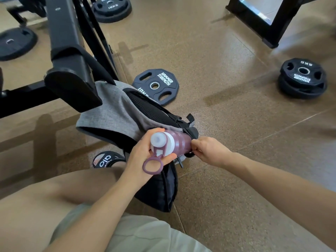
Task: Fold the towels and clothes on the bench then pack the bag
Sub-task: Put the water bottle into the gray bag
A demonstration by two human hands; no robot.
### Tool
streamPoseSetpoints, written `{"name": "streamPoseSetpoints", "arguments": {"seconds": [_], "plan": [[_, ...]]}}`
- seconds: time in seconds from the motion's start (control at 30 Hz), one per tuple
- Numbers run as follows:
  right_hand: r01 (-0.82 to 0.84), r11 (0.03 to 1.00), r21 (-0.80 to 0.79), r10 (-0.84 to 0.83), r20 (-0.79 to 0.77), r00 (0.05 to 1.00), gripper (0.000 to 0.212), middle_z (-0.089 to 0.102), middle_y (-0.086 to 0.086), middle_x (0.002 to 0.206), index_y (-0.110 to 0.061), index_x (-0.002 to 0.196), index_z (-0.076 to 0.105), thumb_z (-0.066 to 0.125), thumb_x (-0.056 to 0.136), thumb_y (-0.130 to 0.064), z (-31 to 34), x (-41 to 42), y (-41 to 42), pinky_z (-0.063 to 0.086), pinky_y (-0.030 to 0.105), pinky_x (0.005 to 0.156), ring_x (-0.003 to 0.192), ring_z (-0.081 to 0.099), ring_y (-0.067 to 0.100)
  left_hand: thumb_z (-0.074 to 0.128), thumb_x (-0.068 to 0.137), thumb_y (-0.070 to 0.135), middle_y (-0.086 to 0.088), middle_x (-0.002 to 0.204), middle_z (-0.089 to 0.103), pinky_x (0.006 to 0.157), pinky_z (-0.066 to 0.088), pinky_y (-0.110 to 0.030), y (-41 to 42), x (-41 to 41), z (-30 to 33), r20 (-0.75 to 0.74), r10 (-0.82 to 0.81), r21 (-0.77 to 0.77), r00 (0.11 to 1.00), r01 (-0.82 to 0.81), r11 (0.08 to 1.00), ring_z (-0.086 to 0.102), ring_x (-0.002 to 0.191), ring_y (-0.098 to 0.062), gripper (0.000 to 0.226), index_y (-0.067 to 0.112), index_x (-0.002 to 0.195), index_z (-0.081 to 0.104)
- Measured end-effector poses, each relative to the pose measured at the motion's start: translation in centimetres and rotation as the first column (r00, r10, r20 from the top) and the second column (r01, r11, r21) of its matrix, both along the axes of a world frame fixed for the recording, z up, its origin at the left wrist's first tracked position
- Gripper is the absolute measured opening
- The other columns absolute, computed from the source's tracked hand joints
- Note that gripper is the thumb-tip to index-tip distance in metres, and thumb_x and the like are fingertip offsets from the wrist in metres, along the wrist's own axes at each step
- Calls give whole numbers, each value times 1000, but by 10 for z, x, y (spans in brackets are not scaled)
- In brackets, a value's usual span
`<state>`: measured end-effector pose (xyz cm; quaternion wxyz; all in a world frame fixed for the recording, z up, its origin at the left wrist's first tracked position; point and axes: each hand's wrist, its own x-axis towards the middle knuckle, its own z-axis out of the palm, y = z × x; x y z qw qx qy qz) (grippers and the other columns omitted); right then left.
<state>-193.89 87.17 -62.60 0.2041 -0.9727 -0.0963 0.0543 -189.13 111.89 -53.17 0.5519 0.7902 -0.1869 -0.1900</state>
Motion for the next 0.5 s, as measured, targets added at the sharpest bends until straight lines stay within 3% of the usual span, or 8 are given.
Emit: {"name": "streamPoseSetpoints", "arguments": {"seconds": [0.1, 0.17, 0.23, 0.3, 0.37, 0.5], "plan": [[-20, 1000, 7, 20, 5, 1000, 10, 61, 11, 74, -5, 80, 56, 61, 89, -7, 0, 1, -2, 44, 39, 60, 68, 57, 34, 93, 64, 24, 12, 123, 62, 92, 56, -30, 4, 5, -12, 98, -52, 126, 994, 39, 991, 63, 112, -5, 76, 33, 128, 53], [-32, 999, 8, 31, 10, 999, 10, 61, 10, 74, -6, 80, 56, 62, 89, -7, 2, 1, -2, 44, 39, 60, 68, 57, 34, 91, 61, 42, 19, 118, 61, 95, 54, -32, 4, 7, -16, 121, -111, 244, 986, 79, 967, 61, 111, -8, 78, 41, 128, 50], [-60, 998, 7, 60, 6, 998, 11, 60, 10, 75, -8, 81, 57, 65, 89, -9, 3, 0, -1, 44, 38, 62, 70, 58, 34, 92, 62, 41, 24, 108, 59, 92, 51, -24, 1, 7, -21, 76, -125, 337, 989, 93, 937, 60, 104, -5, 78, 43, 126, 47], [-88, 996, -6, 88, -3, 996, 10, 61, 10, 76, -8, 83, 58, 65, 89, -12, 3, -3, 2, 45, 39, 63, 71, 59, 34, 94, 62, 40, 25, 102, 60, 90, 54, -26, -6, 7, -30, 40, -112, 366, 993, 90, 926, 61, 100, -6, 78, 46, 122, 44], [-101, 995, -7, 101, 7, 995, 10, 60, 11, 75, -7, 84, 58, 62, 89, -15, 2, -5, 6, 47, 41, 63, 71, 59, 35, 92, 64, 42, 18, 102, 63, 88, 56, -32, -14, 9, -39, 16, -116, 400, 993, 100, 911, 65, 99, -12, 75, 48, 116, 39], [-99, 995, 17, 99, 6, 995, 10, 61, 11, 76, -8, 83, 56, 59, 89, -15, 0, -10, 15, 47, 42, 61, 72, 58, 35, 83, 72, 49, 10, 102, 64, 79, 52, -29, -26, 10, -49, 0, -160, 526, 987, 136, 840, 68, 101, -25, 66, 45, 114, 33]]}}
